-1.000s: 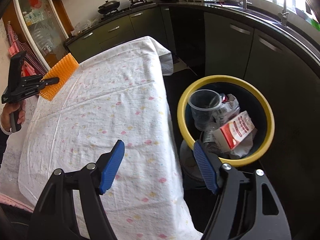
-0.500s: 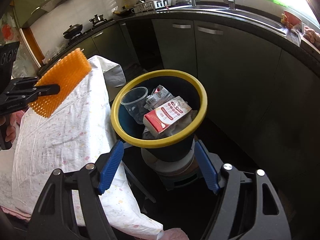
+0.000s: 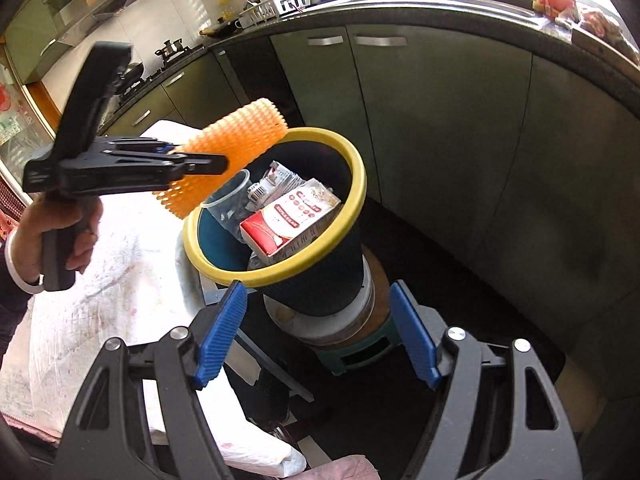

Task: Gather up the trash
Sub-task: 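Carry the orange sponge over the yellow bin and open the left gripper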

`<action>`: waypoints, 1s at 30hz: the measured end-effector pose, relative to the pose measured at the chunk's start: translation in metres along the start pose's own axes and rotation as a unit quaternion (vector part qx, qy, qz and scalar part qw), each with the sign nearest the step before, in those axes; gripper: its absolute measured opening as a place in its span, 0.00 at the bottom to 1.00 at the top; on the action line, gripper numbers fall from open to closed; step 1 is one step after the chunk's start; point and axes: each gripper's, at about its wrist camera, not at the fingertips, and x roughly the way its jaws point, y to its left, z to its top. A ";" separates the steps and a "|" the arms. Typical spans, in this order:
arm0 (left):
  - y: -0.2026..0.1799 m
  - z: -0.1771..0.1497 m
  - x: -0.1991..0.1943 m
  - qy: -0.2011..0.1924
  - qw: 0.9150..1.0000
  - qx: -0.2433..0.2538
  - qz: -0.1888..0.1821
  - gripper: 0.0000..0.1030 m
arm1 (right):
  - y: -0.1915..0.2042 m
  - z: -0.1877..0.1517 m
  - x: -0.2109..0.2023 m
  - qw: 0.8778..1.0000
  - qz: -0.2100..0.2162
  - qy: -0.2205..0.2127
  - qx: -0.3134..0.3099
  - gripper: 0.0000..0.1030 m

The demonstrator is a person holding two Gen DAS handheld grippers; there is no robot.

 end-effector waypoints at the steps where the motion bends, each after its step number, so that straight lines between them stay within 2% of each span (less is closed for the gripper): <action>1: -0.001 0.002 0.004 0.000 1.000 -0.003 0.004 0.48 | 0.000 0.001 0.002 1.000 0.000 0.001 0.001 0.68; 4: -0.002 0.002 0.012 -0.004 1.000 -0.014 0.012 0.82 | 0.002 0.002 0.004 1.000 0.003 0.002 0.001 0.68; 10: -0.005 -0.010 0.004 -0.011 1.000 -0.020 -0.002 0.88 | 0.013 0.002 0.000 1.000 0.008 -0.002 -0.009 0.68; 15: 0.006 -0.032 -0.027 -0.027 0.999 -0.044 -0.016 0.88 | 0.022 0.002 -0.003 1.000 0.008 -0.001 -0.022 0.70; 17: 0.008 -0.045 -0.046 -0.043 0.997 -0.063 -0.007 0.88 | 0.026 0.001 -0.004 1.000 0.009 -0.001 -0.029 0.70; 20: 0.018 -0.074 -0.086 -0.089 0.991 -0.103 0.022 0.89 | 0.036 -0.001 -0.003 0.999 0.012 0.001 -0.042 0.71; 23: 0.030 -0.117 -0.137 -0.155 0.974 -0.154 0.055 0.94 | 0.048 -0.002 -0.002 0.998 0.017 0.003 -0.061 0.73; 26: 0.037 -0.163 -0.182 -0.197 0.954 -0.197 0.107 0.95 | 0.063 -0.002 0.000 0.996 0.033 0.005 -0.079 0.73; 28: 0.040 -0.197 -0.212 -0.213 0.937 -0.223 0.162 0.95 | 0.075 -0.001 0.000 0.995 0.041 0.005 -0.094 0.73; 30: 0.041 -0.234 -0.240 -0.229 0.917 -0.250 0.211 0.95 | 0.090 0.000 0.000 0.993 0.043 0.003 -0.113 0.74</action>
